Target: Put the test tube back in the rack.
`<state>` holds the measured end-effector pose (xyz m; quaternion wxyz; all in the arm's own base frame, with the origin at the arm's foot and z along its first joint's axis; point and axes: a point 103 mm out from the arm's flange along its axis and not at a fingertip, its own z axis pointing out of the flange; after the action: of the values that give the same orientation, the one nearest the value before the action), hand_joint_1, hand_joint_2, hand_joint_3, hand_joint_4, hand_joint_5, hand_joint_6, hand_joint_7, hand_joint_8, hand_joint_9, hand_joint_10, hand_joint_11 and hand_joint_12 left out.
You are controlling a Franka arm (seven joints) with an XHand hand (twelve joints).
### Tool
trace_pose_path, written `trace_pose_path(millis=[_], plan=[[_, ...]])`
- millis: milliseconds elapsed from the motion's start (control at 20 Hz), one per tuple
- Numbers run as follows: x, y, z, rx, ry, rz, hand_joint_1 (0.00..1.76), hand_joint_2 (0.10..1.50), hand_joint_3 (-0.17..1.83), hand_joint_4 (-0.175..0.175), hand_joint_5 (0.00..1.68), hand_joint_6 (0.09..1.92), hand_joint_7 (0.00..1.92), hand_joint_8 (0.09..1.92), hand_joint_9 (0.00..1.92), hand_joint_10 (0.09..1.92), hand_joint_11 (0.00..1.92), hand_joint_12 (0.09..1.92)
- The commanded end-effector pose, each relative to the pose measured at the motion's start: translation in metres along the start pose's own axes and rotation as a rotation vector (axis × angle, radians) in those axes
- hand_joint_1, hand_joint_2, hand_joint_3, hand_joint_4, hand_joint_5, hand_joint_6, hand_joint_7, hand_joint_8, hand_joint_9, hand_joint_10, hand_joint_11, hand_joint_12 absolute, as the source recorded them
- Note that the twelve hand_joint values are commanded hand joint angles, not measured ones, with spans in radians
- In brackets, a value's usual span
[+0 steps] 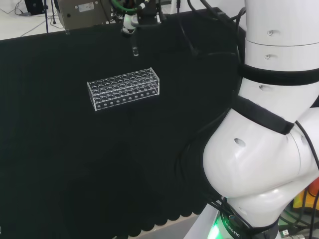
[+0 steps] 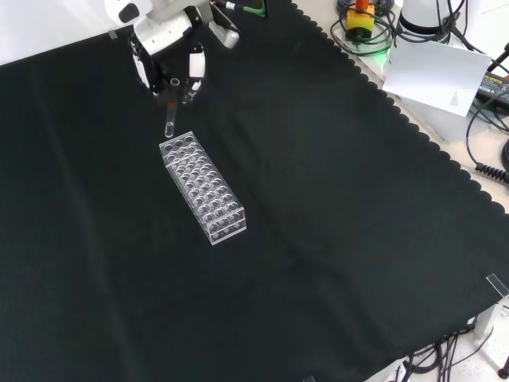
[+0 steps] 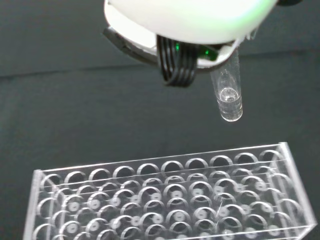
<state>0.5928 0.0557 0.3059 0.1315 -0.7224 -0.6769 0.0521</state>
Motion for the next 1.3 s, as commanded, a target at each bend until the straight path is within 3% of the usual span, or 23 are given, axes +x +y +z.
trace_pose_path(millis=[50, 450, 1300], plan=[[0.007, 0.008, 0.01, 0.031, 0.048, -0.009, 1.44, 0.57, 0.7, -0.175, 1.33, 0.38, 1.43, 0.68, 1.59, 0.09, 1.36, 0.78], [-0.004, 0.022, 0.025, 0.08, 0.128, -0.001, 1.44, 0.57, 0.7, -0.175, 1.33, 0.38, 1.43, 0.68, 1.59, 0.09, 1.36, 0.78], [-0.011, 0.03, 0.04, 0.108, 0.143, 0.005, 1.44, 0.57, 0.7, -0.175, 1.33, 0.38, 1.43, 0.68, 1.59, 0.09, 1.36, 0.78]])
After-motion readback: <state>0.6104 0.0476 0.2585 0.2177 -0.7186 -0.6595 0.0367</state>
